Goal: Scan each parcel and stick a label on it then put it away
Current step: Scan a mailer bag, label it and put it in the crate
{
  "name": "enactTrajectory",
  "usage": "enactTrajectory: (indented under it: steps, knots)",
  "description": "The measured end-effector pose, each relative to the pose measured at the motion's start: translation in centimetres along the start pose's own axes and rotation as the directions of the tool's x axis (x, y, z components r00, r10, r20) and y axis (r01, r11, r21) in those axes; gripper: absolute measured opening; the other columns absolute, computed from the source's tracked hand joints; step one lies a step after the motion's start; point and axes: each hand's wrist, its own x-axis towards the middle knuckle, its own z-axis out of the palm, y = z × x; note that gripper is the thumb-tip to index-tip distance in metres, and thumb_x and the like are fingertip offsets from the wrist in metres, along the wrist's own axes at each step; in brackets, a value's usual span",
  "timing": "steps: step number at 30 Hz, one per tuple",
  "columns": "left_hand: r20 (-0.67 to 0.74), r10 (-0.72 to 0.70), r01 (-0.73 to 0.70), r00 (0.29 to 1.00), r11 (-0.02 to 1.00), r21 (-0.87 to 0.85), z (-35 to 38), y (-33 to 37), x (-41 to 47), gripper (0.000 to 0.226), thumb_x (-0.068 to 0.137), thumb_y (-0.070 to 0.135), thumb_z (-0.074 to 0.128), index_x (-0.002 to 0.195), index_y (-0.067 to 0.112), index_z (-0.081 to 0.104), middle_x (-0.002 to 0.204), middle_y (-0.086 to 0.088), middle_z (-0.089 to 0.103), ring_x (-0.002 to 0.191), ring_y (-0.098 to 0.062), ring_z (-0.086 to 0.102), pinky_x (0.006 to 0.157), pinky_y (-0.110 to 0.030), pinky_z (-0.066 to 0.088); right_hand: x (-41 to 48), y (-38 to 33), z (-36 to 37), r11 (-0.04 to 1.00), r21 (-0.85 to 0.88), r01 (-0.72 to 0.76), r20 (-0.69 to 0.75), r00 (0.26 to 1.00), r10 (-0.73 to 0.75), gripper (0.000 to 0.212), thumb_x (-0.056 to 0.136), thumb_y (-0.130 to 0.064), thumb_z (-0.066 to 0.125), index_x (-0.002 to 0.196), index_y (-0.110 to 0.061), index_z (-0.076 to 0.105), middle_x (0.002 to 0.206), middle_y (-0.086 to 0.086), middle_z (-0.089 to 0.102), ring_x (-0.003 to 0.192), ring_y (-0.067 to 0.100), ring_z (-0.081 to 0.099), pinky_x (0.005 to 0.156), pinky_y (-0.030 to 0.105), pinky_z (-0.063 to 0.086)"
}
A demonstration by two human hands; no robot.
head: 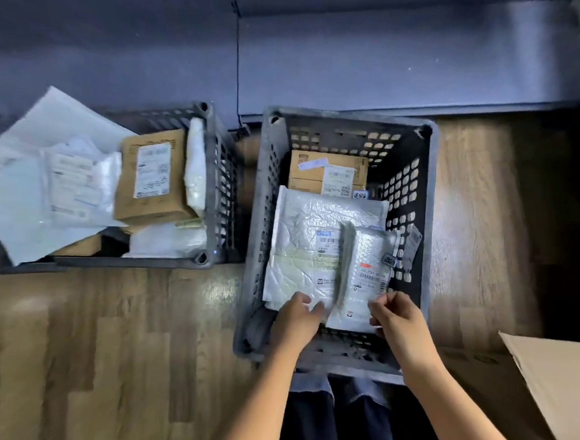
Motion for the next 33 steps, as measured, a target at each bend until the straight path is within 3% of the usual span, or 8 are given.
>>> enactTrajectory:
  steps: [5,12,19,24,26,29,31,33]
  knots:
    - [-0.157,-0.002,-0.019,0.988,0.991,-0.134,-11.8,1.7,-10.6,0.026,0.098,0.028,0.045,0.115,0.013,0.057,0.106,-0.003,0.060,0.095,-0.018,0.056,0.074,-0.024,0.042,-8.6,-8.2,2.5,0.994,-0.078,0.079,0.142,0.988,-0.068,0.019,0.092,-0.011,0.056,0.075,-0.012,0.047,0.071,0.004,0.053,0.069,0.019,0.052,0.070,0.032,0.039]
    - [-0.314,-0.042,-0.028,0.948,0.976,-0.216,-23.7,1.5,-18.6,0.014,0.095,0.030,0.045,0.099,0.020,0.055,0.103,-0.002,0.062,0.100,-0.024,0.059,0.087,-0.035,0.048,-15.3,-17.4,9.4,0.957,-0.185,0.222,0.259,0.951,-0.171,0.016,0.092,-0.012,0.056,0.077,-0.012,0.051,0.075,0.009,0.055,0.072,0.023,0.052,0.072,0.035,0.041]
    - [-0.342,-0.013,-0.047,0.940,0.985,-0.166,-31.1,-2.1,-14.6,0.020,0.095,0.025,0.045,0.108,0.016,0.058,0.110,-0.002,0.065,0.100,-0.021,0.059,0.080,-0.029,0.045,-12.5,-21.3,21.4,0.872,-0.348,0.343,0.238,0.932,-0.272,0.004,0.089,-0.013,0.058,0.086,-0.012,0.056,0.080,0.007,0.062,0.074,0.024,0.057,0.064,0.031,0.041]
    - [-0.271,0.001,-0.036,0.963,0.992,-0.125,-34.8,-5.1,-9.1,0.021,0.095,0.026,0.043,0.108,0.017,0.056,0.113,-0.001,0.063,0.103,-0.022,0.059,0.084,-0.032,0.047,-6.7,-21.0,28.9,0.794,-0.523,0.311,0.183,0.950,-0.252,0.013,0.084,-0.014,0.058,0.089,-0.012,0.046,0.074,0.001,0.048,0.061,0.016,0.041,0.048,0.022,0.029]
    - [-0.248,0.001,-0.033,0.969,0.992,-0.125,-35.5,-6.0,-7.0,0.020,0.094,0.026,0.043,0.108,0.018,0.056,0.113,0.001,0.062,0.103,-0.022,0.058,0.082,-0.030,0.044,-4.3,-20.8,30.7,0.782,-0.558,0.278,0.149,0.961,-0.235,0.019,0.084,-0.017,0.058,0.092,-0.015,0.041,0.084,0.005,0.046,0.069,0.020,0.042,0.049,0.024,0.029]
    - [-0.213,0.018,-0.044,0.977,0.992,-0.120,-36.1,-6.9,-4.3,0.022,0.095,0.027,0.043,0.110,0.018,0.055,0.115,0.000,0.062,0.102,-0.021,0.058,0.080,-0.029,0.043,-1.2,-20.4,32.5,0.778,-0.583,0.235,0.136,0.972,-0.191,0.033,0.087,-0.013,0.055,0.119,-0.010,0.050,0.116,0.012,0.052,0.093,0.026,0.053,0.062,0.026,0.034]
    - [-0.188,0.024,-0.045,0.982,0.993,-0.108,-36.2,-7.6,-2.7,0.024,0.095,0.028,0.042,0.112,0.018,0.055,0.117,-0.001,0.062,0.103,-0.020,0.058,0.079,-0.028,0.043,0.4,-20.2,33.7,0.747,-0.613,0.257,0.143,0.966,-0.215,0.029,0.086,-0.006,0.051,0.115,-0.008,0.057,0.125,0.014,0.052,0.100,0.027,0.053,0.070,0.025,0.038]
    - [-0.172,0.014,-0.034,0.985,0.993,-0.111,-36.2,-8.3,-1.4,0.025,0.095,0.028,0.041,0.114,0.018,0.055,0.118,-0.001,0.061,0.105,-0.021,0.057,0.082,-0.029,0.044,1.6,-20.1,34.9,0.722,-0.638,0.268,0.149,0.963,-0.227,0.027,0.086,0.001,0.047,0.105,-0.005,0.064,0.130,0.015,0.052,0.123,0.027,0.044,0.087,0.027,0.040]
